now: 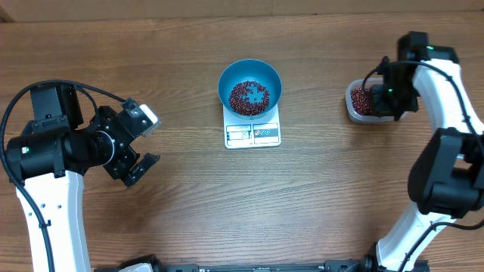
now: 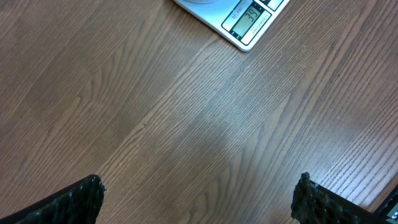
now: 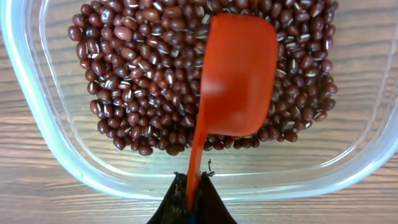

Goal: Scoop item into bowl and weigh 150g on scale
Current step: 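Push the red cup into the beans and drag to scoop, right gripper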

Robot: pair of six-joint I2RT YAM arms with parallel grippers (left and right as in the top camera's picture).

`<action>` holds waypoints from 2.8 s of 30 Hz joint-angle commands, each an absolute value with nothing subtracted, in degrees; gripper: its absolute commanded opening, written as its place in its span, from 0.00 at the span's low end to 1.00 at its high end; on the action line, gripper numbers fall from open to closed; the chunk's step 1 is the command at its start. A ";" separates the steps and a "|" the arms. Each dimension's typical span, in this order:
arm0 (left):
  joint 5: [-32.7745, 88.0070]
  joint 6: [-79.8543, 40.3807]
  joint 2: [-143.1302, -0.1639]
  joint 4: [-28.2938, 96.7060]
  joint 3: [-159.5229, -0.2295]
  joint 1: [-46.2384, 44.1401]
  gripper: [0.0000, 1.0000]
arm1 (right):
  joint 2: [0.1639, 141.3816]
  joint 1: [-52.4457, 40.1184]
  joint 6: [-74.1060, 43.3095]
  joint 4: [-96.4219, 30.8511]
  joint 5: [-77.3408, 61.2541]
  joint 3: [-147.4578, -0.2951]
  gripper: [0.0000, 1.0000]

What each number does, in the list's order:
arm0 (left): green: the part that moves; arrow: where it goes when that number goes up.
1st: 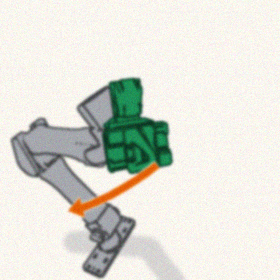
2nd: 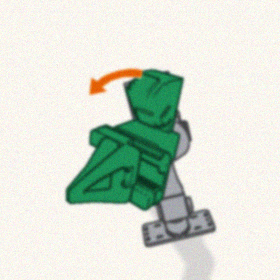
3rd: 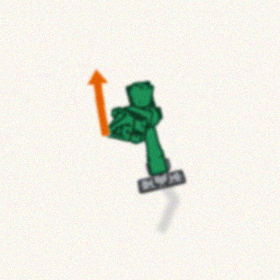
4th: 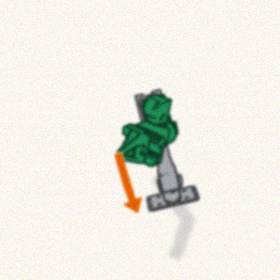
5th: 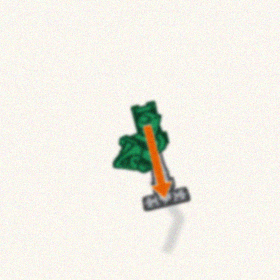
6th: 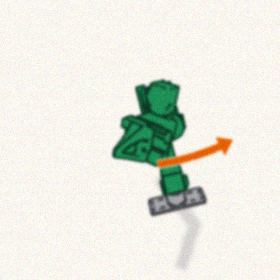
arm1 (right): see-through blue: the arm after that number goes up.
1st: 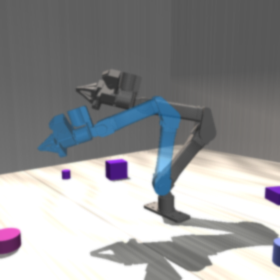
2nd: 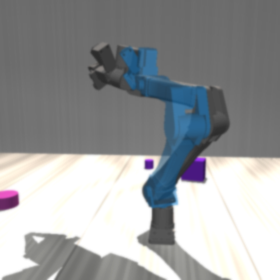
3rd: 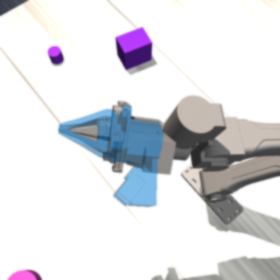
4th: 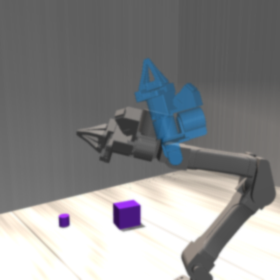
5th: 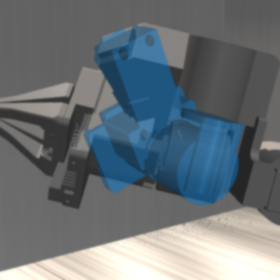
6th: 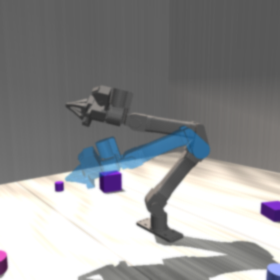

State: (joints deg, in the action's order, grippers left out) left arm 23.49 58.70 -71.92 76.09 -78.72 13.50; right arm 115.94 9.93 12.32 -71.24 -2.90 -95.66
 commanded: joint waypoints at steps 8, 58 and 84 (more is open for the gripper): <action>23.11 60.66 -72.01 76.23 -78.85 13.50 1.00 | 116.18 20.43 14.06 -71.85 -26.00 -95.85 0.04; 23.11 60.66 -72.01 76.25 -78.85 13.50 1.00 | 119.94 29.58 17.04 -67.81 -51.68 -85.23 0.04; 23.11 60.66 -72.01 76.23 -78.85 13.50 1.00 | 119.94 35.18 21.52 -72.82 -59.96 -85.23 0.04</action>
State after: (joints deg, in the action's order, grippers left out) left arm 23.49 58.70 -71.92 76.09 -78.72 13.50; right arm 119.55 33.76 20.34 -72.64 -57.74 -85.49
